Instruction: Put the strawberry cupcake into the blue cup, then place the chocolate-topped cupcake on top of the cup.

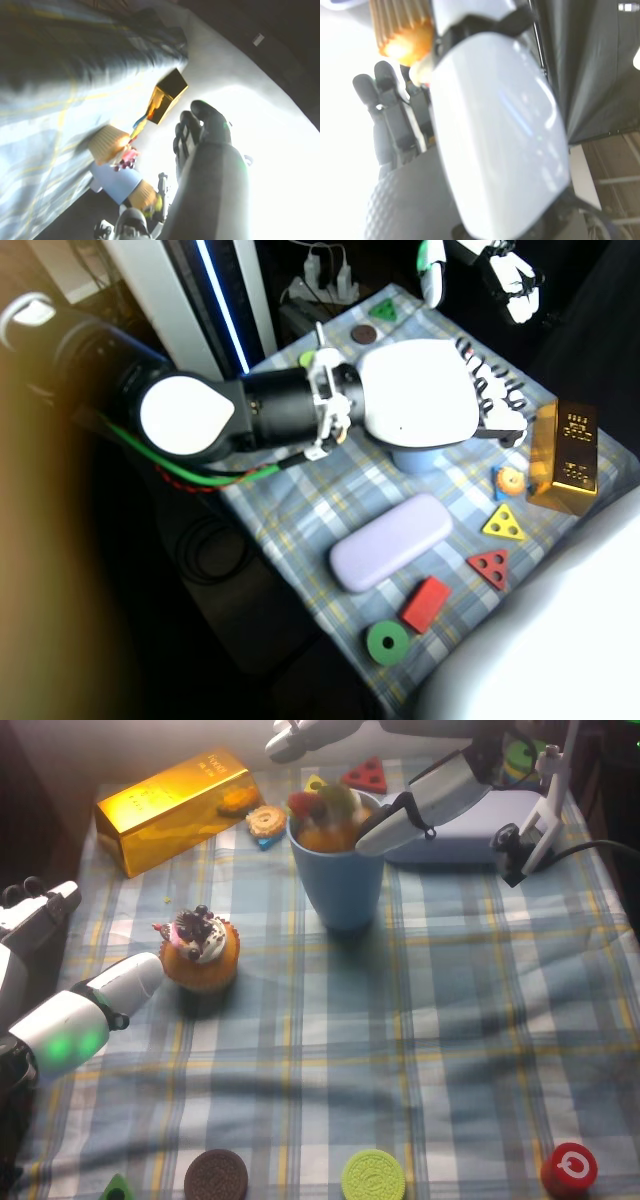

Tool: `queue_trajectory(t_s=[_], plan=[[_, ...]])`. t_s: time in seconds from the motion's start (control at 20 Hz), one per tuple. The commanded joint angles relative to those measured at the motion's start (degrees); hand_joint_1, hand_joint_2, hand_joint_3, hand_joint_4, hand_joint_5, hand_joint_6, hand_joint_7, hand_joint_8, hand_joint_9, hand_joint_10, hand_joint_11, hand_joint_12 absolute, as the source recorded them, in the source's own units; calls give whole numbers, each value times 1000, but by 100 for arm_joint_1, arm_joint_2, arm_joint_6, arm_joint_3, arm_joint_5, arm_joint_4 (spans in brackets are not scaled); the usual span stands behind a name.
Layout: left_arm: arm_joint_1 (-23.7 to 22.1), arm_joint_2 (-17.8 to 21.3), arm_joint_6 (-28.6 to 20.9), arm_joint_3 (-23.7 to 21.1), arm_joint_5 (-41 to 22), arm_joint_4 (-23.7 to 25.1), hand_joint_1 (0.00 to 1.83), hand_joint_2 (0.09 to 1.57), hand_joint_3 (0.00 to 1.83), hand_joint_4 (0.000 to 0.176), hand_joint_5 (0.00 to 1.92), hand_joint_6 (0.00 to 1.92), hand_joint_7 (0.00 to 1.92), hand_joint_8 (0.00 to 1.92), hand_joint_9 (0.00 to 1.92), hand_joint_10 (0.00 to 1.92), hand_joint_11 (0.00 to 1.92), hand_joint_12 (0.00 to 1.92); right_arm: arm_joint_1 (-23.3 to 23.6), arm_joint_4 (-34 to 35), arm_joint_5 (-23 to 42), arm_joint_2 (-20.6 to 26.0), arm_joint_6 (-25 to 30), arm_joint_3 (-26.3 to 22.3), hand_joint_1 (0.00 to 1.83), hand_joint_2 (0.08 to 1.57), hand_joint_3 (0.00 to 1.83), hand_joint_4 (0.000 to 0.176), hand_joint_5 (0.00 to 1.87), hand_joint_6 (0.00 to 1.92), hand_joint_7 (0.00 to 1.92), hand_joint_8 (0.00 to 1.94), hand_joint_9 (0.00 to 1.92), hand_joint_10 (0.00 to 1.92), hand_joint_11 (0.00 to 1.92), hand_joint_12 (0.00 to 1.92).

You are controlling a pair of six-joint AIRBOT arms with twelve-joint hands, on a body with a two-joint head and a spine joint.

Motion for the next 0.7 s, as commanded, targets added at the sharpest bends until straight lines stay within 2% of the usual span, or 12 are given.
queue_trajectory(t_s=[0.0,0.1,0.25,0.35,0.4,0.45,0.5,0.55,0.6,0.65], plan=[[-60,-6,-12,9,-643,235,195,972,0,0,383,7,395,5,351,4,44,644,94,379,294,45,49,-35,764,950,0,0,462,3,325,0,228,2,1,678],[-59,-4,-12,0,-632,225,184,969,0,0,380,4,382,1,333,0,30,640,94,332,258,45,49,-46,743,944,0,0,471,2,305,1,196,1,0,469],[-59,2,-12,-2,-633,221,156,981,2,0,385,4,392,4,354,9,48,650,94,318,223,87,49,-86,778,939,0,0,437,0,283,1,172,1,0,432],[-59,2,-12,-7,-630,221,147,981,1,0,387,3,391,3,356,8,59,658,94,297,206,93,49,-90,745,930,0,0,426,0,295,0,201,1,0,575],[-59,2,-12,-7,-627,220,176,975,0,0,394,5,391,2,351,4,57,661,94,292,196,93,49,-90,710,937,1,0,394,0,243,0,142,0,0,406],[-59,2,-12,-8,-626,220,163,982,1,0,398,6,397,4,360,7,68,666,94,287,193,93,49,-91,614,913,0,0,345,0,178,0,91,0,0,367],[-59,2,-11,-11,-629,220,171,983,1,0,387,1,385,0,348,2,54,660,94,287,192,97,49,-92,506,795,12,0,321,0,236,8,149,10,0,718],[-59,5,-10,-14,-634,220,188,980,0,0,385,0,389,2,349,2,47,657,94,273,188,124,49,-102,304,684,2,57,172,6,191,10,132,15,0,1101],[-59,7,-8,-12,-634,220,193,980,0,0,381,0,383,0,346,0,53,659,94,267,172,157,36,-131,192,732,6,124,34,0,39,1,26,2,0,1190],[-59,11,-8,-11,-633,221,192,981,0,0,378,0,385,1,351,2,62,662,94,267,104,246,-49,-226,40,911,0,134,6,0,7,0,4,0,0,894]])
